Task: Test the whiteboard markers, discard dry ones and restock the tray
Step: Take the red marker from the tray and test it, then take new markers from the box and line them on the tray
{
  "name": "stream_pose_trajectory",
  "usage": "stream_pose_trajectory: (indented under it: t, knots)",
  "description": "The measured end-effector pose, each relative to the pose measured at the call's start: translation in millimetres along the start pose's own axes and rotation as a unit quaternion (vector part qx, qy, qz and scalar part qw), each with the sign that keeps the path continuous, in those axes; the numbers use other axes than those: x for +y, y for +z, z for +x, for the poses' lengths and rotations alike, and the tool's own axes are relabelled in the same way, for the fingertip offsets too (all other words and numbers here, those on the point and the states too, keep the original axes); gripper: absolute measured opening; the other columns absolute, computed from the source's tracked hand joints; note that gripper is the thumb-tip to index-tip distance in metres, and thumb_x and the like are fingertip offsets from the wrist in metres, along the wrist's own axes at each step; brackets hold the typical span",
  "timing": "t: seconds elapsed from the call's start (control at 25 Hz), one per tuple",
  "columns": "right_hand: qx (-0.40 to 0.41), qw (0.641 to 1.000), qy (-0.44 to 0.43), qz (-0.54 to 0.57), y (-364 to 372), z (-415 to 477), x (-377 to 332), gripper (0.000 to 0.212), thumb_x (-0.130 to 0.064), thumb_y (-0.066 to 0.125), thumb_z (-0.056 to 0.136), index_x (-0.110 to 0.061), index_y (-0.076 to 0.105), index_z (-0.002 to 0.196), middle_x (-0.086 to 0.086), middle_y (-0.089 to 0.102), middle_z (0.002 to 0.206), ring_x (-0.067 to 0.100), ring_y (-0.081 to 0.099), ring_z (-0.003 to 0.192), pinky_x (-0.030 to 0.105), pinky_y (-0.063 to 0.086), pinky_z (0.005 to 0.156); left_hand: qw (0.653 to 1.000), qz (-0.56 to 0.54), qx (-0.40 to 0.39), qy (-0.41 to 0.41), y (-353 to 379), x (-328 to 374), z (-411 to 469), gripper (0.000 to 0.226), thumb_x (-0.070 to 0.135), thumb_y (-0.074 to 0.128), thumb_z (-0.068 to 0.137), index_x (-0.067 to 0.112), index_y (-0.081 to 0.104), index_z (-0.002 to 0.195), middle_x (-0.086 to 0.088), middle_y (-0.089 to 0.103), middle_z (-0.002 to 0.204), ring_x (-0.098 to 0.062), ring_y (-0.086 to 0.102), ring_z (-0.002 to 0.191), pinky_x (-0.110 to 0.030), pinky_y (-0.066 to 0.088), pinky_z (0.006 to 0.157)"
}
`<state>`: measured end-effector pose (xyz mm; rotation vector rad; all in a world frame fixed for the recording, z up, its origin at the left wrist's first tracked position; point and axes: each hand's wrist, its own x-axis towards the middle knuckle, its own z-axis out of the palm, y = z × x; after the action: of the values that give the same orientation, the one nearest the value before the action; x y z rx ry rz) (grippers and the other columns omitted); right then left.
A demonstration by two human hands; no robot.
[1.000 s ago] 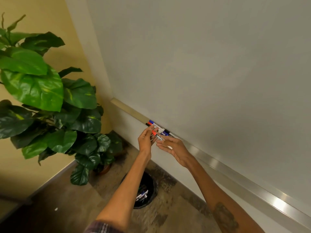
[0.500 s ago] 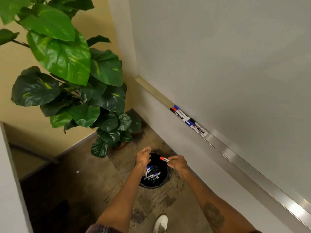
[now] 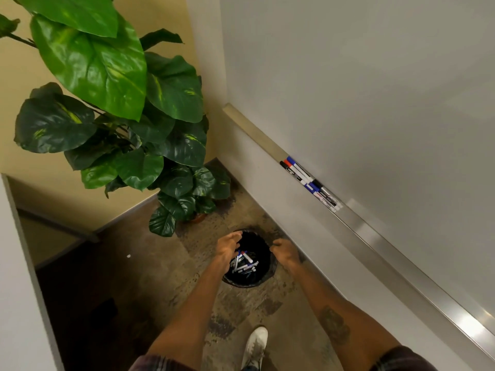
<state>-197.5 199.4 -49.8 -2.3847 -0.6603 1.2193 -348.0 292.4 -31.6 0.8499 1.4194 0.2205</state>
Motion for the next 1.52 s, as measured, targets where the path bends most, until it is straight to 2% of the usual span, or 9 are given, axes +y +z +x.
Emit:
stream_pose_trajectory:
  t: [0.2,0.28,0.36,0.52,0.72,0.92,1.16,1.28,1.52]
  knots:
    - [0.009,1.000,-0.014,0.024,-18.8,-21.2,12.2,0.033,-0.017,0.061,0.093,-0.009,0.066,0.125,0.007,0.064,0.130,0.024,0.058,0.122,0.028,0.043,0.100,0.998,0.050,-0.024,0.040,32.0,-0.1,-10.8,0.030,0.012,0.051,0.102,0.002,0.064,0.127,-0.010,0.061,0.134,-0.028,0.054,0.127,-0.033,0.042,0.099]
    - [0.017,0.999,-0.021,0.040,-29.9,-32.3,17.2,0.033,-0.017,0.062,0.092,-0.010,0.067,0.124,0.006,0.064,0.130,0.022,0.058,0.121,0.027,0.042,0.102,0.994,0.077,-0.037,0.062,46.5,-1.0,-15.7,0.028,0.015,0.054,0.101,0.006,0.067,0.124,-0.008,0.062,0.133,-0.026,0.055,0.126,-0.037,0.043,0.106]
    - [0.026,0.998,-0.026,0.054,-42.0,-45.6,27.8,0.034,-0.017,0.062,0.092,-0.011,0.067,0.125,0.006,0.064,0.131,0.021,0.058,0.121,0.027,0.042,0.104,0.990,0.102,-0.058,0.080,62.6,-3.5,-25.8,0.027,0.018,0.055,0.100,0.011,0.068,0.122,-0.006,0.064,0.132,-0.024,0.056,0.123,-0.038,0.043,0.107]
    - [0.071,0.993,-0.043,0.082,-72.6,-85.9,57.2,0.035,-0.019,0.060,0.093,-0.013,0.065,0.127,0.006,0.059,0.137,0.023,0.054,0.126,0.030,0.040,0.109,0.967,0.183,-0.103,0.144,101.5,-10.1,-58.8,0.029,0.019,0.054,0.101,0.010,0.066,0.126,-0.006,0.062,0.134,-0.022,0.056,0.125,-0.032,0.041,0.106]
    - [0.147,0.986,-0.044,0.070,-117.4,-146.5,125.6,0.038,-0.027,0.053,0.098,-0.018,0.058,0.134,0.003,0.048,0.148,0.023,0.042,0.137,0.035,0.031,0.115,0.904,0.304,-0.217,0.206,164.4,-31.6,-123.3,0.042,0.022,0.054,0.101,0.011,0.052,0.141,-0.007,0.050,0.147,-0.022,0.048,0.134,-0.035,0.037,0.114]
    - [0.224,0.972,-0.017,0.063,-163.6,-225.6,221.5,0.041,-0.031,0.051,0.098,-0.018,0.054,0.137,0.003,0.047,0.149,0.024,0.040,0.138,0.040,0.031,0.116,0.829,0.416,-0.244,0.282,240.0,-75.3,-205.2,0.046,0.033,0.050,0.103,0.014,0.047,0.145,-0.008,0.044,0.152,-0.026,0.043,0.139,-0.036,0.031,0.115]
    - [0.316,0.943,0.039,0.098,-208.1,-334.2,348.4,0.046,-0.032,0.050,0.098,-0.015,0.049,0.141,0.006,0.047,0.150,0.026,0.042,0.138,0.041,0.032,0.114,0.766,0.460,-0.284,0.349,327.7,-154.1,-313.0,0.047,0.033,0.048,0.103,0.013,0.045,0.146,-0.008,0.040,0.155,-0.027,0.036,0.143,-0.041,0.027,0.119]
    - [0.361,0.923,0.066,0.114,-223.3,-385.1,404.4,0.048,-0.032,0.049,0.099,-0.013,0.047,0.143,0.008,0.046,0.150,0.027,0.042,0.138,0.040,0.032,0.114,0.730,0.473,-0.323,0.372,369.7,-193.0,-363.4,0.050,0.033,0.047,0.103,0.011,0.043,0.148,-0.009,0.037,0.156,-0.026,0.033,0.145,-0.037,0.025,0.119]
    - [0.420,0.886,0.136,0.140,-238.4,-474.0,504.3,0.050,-0.036,0.048,0.099,-0.017,0.045,0.144,0.009,0.046,0.150,0.031,0.042,0.137,0.050,0.033,0.112,0.629,0.544,-0.373,0.411,448.7,-271.5,-444.6,0.060,0.042,0.047,0.102,0.014,0.033,0.153,-0.009,0.030,0.160,-0.030,0.023,0.149,-0.043,0.023,0.121]
